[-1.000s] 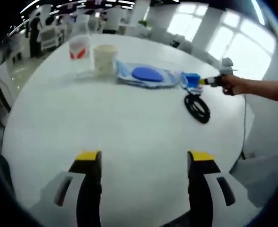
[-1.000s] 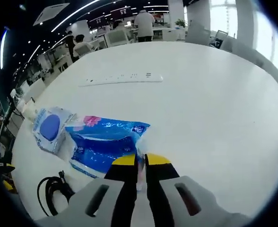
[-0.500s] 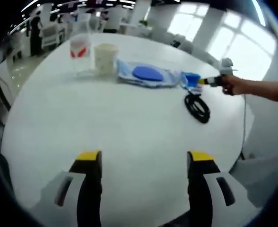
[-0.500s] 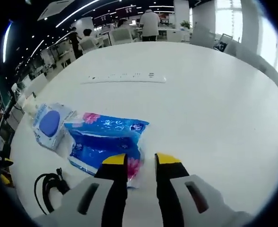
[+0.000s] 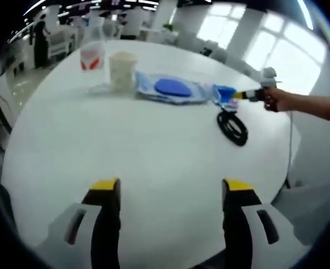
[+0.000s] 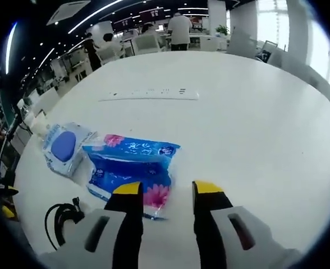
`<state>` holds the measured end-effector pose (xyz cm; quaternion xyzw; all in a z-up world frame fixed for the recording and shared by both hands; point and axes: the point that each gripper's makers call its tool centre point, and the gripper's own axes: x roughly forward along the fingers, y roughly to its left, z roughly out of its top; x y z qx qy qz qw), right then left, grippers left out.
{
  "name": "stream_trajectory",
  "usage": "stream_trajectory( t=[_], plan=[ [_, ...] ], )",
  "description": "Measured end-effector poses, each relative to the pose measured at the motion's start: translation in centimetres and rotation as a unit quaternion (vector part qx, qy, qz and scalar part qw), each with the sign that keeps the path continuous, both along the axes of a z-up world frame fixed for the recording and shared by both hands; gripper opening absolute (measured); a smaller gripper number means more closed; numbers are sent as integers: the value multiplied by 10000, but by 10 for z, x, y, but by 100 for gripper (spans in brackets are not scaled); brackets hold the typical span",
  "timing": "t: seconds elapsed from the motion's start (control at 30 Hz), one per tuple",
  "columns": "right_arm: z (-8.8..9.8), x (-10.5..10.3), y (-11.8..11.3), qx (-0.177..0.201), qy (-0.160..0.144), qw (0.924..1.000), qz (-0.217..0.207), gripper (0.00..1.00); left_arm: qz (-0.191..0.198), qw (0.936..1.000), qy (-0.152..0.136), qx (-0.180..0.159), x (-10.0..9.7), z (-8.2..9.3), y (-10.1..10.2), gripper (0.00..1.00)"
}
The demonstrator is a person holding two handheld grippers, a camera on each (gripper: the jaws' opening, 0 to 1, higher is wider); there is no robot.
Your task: Arrange the tabletop items into an orderly group along one side of the table until the central work area is clear of visible clutter.
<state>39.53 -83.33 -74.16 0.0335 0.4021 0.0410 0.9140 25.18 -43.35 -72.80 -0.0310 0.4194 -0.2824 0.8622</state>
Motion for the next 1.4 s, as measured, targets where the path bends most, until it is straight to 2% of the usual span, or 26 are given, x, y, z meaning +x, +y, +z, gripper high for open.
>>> stream_trajectory(
  t=[0.13, 0.23, 0.43, 0.63, 0.73, 0.83, 0.97, 1.03, 1.23, 1.4],
  plan=[
    [-6, -1, 0, 4, 150, 9998, 162, 45, -9, 10000, -19, -24, 0, 2, -1, 72],
    [-6, -4, 0, -43, 200, 9996, 218, 47, -71, 9999, 36, -61, -2, 1, -3, 70],
    [10, -9, 3, -7, 45, 9997, 257, 53, -124, 9999, -26, -118, -1, 5, -7, 74],
    [18, -30, 8, -41, 93, 9994, 323, 58, -171, 9996, -62, -203, 0, 8, -12, 78],
    [23, -43, 13, -38, 101, 9995, 295, 60, -181, 9997, -73, -165, 1, 9, -12, 84],
    [23, -59, 24, 49, 142, 9994, 296, 61, -177, 9995, -132, -225, 4, 12, -13, 85],
    [20, -69, 35, 61, 209, 9989, 425, 61, -193, 9990, -223, -337, 5, 18, -18, 85],
    [24, -79, 48, 78, 191, 9987, 474, 60, -214, 9988, -257, -347, 5, 20, -19, 85],
    [22, -85, 72, 150, 207, 9977, 621, 59, -302, 9983, -315, -383, 4, 24, -24, 85],
    [27, -99, 93, 134, 188, 9973, 704, 58, -321, 9980, -347, -417, 3, 27, -25, 85]
  ],
)
